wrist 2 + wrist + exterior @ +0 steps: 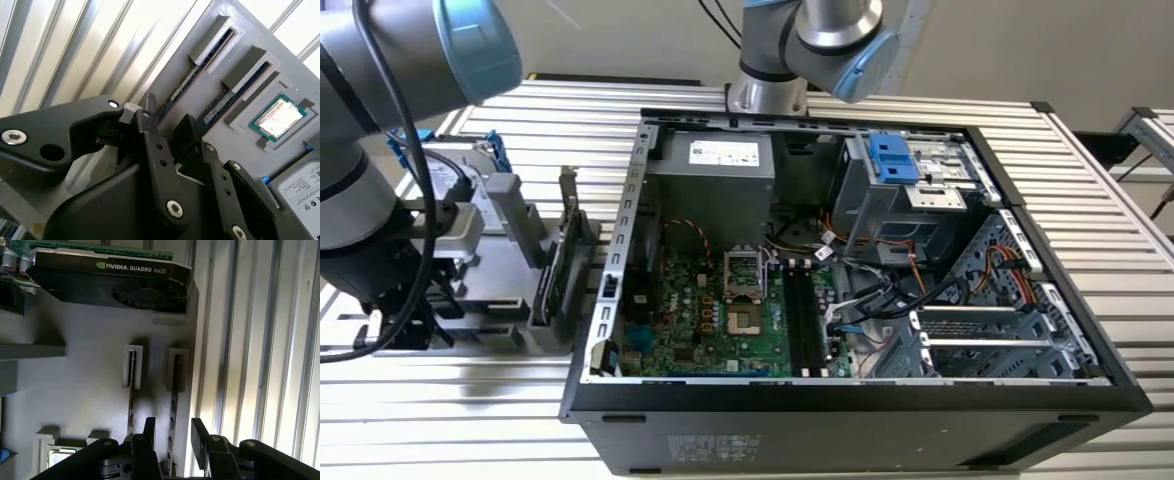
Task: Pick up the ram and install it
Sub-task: 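Pick up the ram and move it above insertion slot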
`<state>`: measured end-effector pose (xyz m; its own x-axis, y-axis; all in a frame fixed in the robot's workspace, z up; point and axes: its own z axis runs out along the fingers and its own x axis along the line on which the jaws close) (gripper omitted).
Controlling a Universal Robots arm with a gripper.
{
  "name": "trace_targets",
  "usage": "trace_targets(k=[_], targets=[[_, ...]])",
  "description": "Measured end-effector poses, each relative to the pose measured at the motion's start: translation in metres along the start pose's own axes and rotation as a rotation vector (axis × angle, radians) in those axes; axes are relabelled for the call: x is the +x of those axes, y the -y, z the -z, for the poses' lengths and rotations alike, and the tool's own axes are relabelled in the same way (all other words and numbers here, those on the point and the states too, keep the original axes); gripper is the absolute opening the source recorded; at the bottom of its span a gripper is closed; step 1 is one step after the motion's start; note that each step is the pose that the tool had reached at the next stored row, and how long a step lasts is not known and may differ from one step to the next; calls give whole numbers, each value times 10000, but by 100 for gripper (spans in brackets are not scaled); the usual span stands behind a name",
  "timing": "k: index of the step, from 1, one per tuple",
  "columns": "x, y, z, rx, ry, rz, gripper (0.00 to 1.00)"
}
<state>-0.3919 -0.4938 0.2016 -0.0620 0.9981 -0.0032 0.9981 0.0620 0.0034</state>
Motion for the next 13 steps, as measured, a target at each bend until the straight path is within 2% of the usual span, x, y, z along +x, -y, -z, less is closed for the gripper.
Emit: trace_targets(k=[13], targets=[[-26,1,-45,8,-1,-22,100]])
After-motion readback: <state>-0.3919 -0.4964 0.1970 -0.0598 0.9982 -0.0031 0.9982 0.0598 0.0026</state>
